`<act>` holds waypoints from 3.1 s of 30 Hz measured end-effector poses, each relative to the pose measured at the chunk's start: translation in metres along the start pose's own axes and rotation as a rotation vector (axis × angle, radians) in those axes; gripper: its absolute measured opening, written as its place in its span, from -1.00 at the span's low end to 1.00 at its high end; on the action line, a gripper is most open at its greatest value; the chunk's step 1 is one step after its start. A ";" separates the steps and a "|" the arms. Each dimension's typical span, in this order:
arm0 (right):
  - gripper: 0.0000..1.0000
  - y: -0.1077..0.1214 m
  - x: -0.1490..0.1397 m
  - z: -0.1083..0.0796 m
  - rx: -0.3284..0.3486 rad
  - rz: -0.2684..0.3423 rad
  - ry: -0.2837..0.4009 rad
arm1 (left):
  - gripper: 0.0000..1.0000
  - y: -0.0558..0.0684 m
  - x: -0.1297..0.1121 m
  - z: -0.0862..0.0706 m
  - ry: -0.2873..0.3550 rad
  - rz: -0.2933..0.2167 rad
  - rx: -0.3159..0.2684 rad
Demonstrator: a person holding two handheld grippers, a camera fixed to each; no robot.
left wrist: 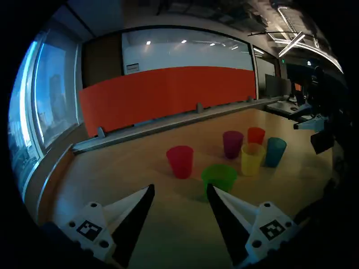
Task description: Pour water
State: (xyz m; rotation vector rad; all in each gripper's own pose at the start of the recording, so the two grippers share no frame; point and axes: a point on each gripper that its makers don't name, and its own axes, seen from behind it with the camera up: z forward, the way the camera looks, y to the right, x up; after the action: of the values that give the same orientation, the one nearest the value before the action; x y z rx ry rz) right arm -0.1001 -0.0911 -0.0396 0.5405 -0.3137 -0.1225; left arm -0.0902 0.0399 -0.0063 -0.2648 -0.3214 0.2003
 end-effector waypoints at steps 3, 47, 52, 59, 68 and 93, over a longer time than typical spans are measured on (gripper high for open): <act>1.00 0.006 0.006 -0.003 -0.040 -0.002 0.020 | 0.71 -0.006 0.007 -0.005 0.037 -0.013 0.028; 1.00 0.074 0.053 -0.023 -0.544 0.165 0.324 | 0.71 -0.038 0.051 -0.033 0.320 -0.084 0.331; 1.00 0.070 0.053 -0.021 -0.531 0.192 0.332 | 0.71 -0.039 0.054 -0.031 0.339 -0.091 0.343; 1.00 0.071 0.059 -0.025 -0.528 0.203 0.355 | 0.71 -0.043 0.048 -0.028 0.348 -0.089 0.372; 1.00 0.075 0.058 -0.031 -0.564 0.163 0.339 | 0.71 -0.040 0.035 -0.020 0.353 -0.090 0.378; 1.00 0.071 0.062 -0.027 -0.565 0.175 0.338 | 0.71 -0.039 0.002 -0.011 0.349 -0.150 0.357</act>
State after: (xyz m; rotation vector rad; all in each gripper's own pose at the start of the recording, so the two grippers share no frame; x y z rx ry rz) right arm -0.0307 -0.0295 -0.0086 -0.0322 0.0125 0.0517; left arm -0.0789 0.0007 -0.0042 0.0790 0.0437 0.0579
